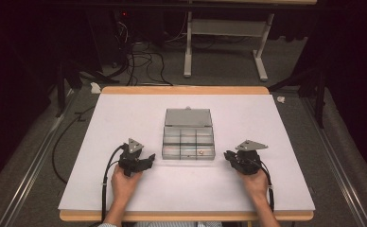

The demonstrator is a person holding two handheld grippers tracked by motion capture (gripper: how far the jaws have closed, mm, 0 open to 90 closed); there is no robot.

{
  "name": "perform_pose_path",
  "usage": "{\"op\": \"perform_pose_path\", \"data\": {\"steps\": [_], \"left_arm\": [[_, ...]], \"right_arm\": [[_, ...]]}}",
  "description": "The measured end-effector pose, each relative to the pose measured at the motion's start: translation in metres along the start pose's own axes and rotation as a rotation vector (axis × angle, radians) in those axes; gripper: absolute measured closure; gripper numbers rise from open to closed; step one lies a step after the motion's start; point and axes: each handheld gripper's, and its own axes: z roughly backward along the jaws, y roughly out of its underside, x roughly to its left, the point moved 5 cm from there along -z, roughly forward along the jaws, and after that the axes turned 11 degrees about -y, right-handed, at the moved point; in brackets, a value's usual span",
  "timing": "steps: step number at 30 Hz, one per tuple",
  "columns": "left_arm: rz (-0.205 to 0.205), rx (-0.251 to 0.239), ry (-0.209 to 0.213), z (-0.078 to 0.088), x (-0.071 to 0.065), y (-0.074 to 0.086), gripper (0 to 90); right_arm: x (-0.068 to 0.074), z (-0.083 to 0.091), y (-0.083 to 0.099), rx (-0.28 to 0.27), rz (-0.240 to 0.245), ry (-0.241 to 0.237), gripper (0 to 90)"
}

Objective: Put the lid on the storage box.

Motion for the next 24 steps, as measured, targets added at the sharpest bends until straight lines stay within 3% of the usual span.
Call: {"op": "perform_pose_path", "data": {"steps": [24], "left_arm": [[0.001, -0.001, 0.002, 0.000, 0.000, 0.000, 36.6]], "right_arm": [[0.013, 0.010, -0.021, -0.053, 0.017, -0.057, 82.0]]}}
